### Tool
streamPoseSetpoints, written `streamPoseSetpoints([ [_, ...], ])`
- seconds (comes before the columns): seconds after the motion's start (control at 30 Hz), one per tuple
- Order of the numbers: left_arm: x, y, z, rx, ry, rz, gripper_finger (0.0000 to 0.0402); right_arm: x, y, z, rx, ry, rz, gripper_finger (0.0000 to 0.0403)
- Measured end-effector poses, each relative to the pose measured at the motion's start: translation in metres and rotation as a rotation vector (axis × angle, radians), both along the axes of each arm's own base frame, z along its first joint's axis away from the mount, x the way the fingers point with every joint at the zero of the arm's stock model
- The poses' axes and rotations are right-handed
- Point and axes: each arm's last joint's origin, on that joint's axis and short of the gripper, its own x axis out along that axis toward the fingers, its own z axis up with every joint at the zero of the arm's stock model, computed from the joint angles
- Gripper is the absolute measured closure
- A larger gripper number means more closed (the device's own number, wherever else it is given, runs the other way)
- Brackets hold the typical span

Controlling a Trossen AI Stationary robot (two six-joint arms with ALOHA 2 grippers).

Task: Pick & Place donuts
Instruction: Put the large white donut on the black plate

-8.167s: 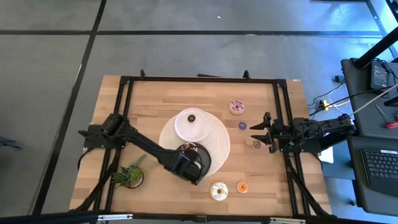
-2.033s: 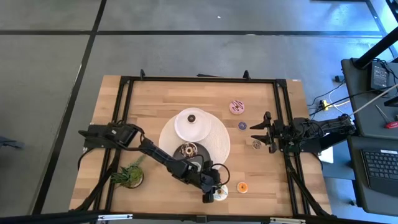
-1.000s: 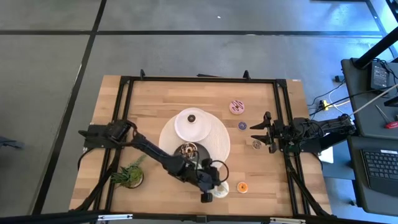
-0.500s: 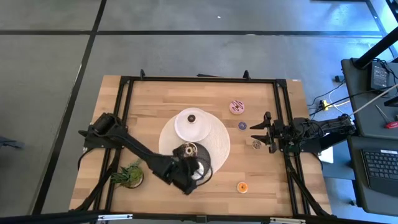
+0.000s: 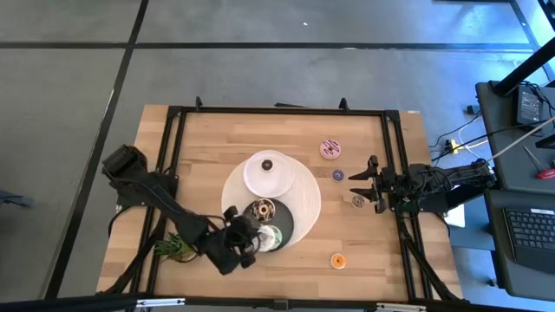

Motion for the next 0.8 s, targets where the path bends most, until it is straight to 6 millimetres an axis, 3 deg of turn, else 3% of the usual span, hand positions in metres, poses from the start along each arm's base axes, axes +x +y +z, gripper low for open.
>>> streamPoseSetpoints([
  [0.27,-0.027,0.031,-0.037,-0.039,-0.153,-0.074,0.0379,0.000,0.000,0.000,0.026,0.000,0.000,0.0215],
  [0.47,-0.031,0.048,-0.058,-0.031,-0.150,-0.080,0.0379,0.000,0.000,0.000,0.024,0.001,0.000,0.0215],
  [0.8,-0.032,0.052,-0.076,-0.107,-0.079,-0.101,0.0379,0.000,0.000,0.000,0.022,0.000,0.000,0.0215],
])
